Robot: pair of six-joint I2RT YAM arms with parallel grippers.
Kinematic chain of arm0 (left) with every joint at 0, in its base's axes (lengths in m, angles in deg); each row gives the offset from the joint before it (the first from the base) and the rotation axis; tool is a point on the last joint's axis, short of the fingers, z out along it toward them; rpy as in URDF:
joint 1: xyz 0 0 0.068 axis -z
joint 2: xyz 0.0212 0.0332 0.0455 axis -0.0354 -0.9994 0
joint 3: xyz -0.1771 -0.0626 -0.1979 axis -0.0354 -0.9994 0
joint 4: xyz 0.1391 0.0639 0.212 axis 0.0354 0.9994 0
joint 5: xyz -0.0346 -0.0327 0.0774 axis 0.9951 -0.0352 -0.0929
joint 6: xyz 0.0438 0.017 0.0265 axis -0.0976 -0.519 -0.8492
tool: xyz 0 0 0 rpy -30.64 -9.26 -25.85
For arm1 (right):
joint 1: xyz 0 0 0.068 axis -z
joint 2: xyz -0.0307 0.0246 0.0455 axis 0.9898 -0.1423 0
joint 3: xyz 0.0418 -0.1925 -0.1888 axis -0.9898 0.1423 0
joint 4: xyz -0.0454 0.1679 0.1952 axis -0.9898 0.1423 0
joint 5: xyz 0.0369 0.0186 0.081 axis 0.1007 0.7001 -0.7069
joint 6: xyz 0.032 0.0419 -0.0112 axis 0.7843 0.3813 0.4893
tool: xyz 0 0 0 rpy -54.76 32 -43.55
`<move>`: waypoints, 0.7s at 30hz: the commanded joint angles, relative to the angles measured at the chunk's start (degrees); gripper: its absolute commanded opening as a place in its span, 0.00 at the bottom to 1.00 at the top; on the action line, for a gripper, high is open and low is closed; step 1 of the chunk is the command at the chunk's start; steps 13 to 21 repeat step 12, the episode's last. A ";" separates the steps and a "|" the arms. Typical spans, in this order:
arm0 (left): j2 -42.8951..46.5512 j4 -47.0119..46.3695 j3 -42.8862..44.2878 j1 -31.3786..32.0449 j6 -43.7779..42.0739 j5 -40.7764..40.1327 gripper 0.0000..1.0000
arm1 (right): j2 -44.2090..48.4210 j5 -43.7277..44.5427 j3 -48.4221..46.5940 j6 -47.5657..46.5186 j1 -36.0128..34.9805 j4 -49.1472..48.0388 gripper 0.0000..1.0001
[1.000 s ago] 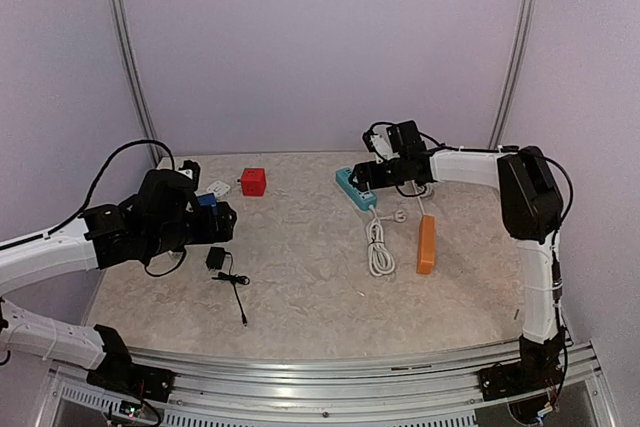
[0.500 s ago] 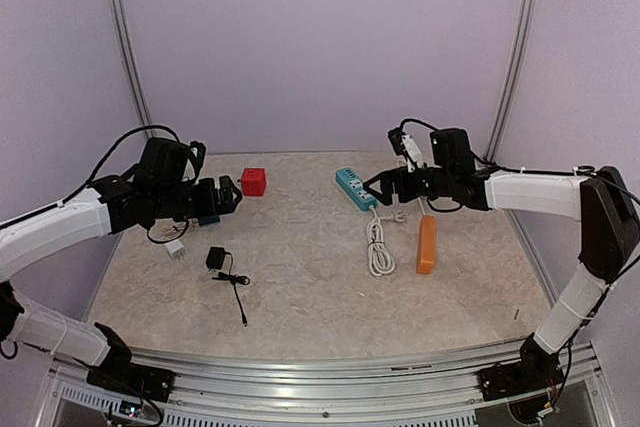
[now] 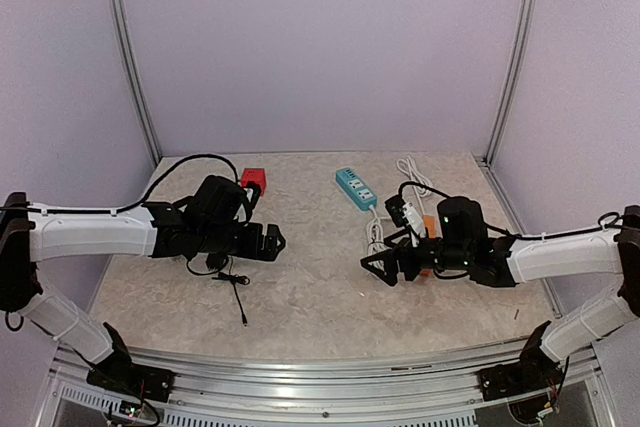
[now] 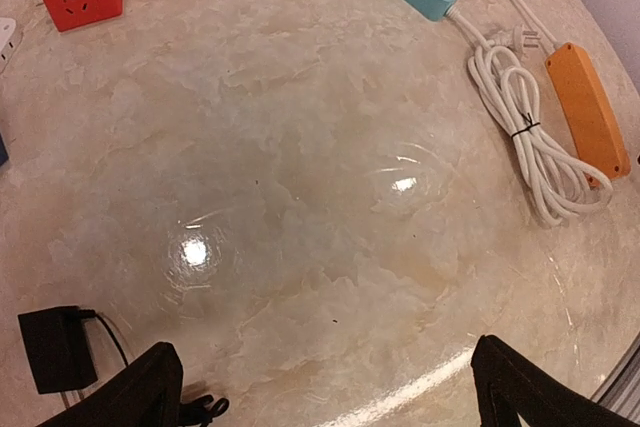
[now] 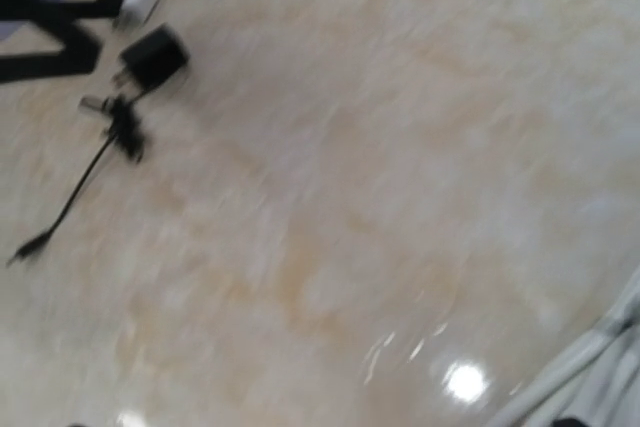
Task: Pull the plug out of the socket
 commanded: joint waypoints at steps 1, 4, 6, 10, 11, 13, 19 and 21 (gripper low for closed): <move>-0.06 -7.56 -5.73 1.88 3.24 0.24 0.99 | 2.44 3.34 5.45 2.28 -3.12 -7.72 1.00; 0.08 -9.39 -7.82 2.78 4.69 0.37 0.99 | 2.72 4.50 7.90 2.89 -4.55 -9.80 1.00; 0.08 -9.59 -8.23 3.38 5.15 -0.56 0.99 | 2.57 5.04 8.83 3.12 -5.28 -10.60 1.00; 1.14 -10.02 -8.70 4.06 5.74 -2.16 0.99 | 2.31 5.54 8.88 3.08 -5.85 -10.35 1.00; 1.40 -10.02 -8.66 4.09 5.75 -2.69 0.99 | 2.47 5.75 8.86 3.07 -5.82 -10.30 1.00; 1.75 -9.96 -8.68 4.13 5.76 -3.15 0.99 | 2.65 5.95 8.86 3.09 -5.88 -10.27 1.00; 1.75 -9.96 -8.68 4.13 5.76 -3.15 0.99 | 2.65 5.95 8.86 3.09 -5.88 -10.27 1.00; 1.75 -9.96 -8.68 4.13 5.76 -3.15 0.99 | 2.65 5.95 8.86 3.09 -5.88 -10.27 1.00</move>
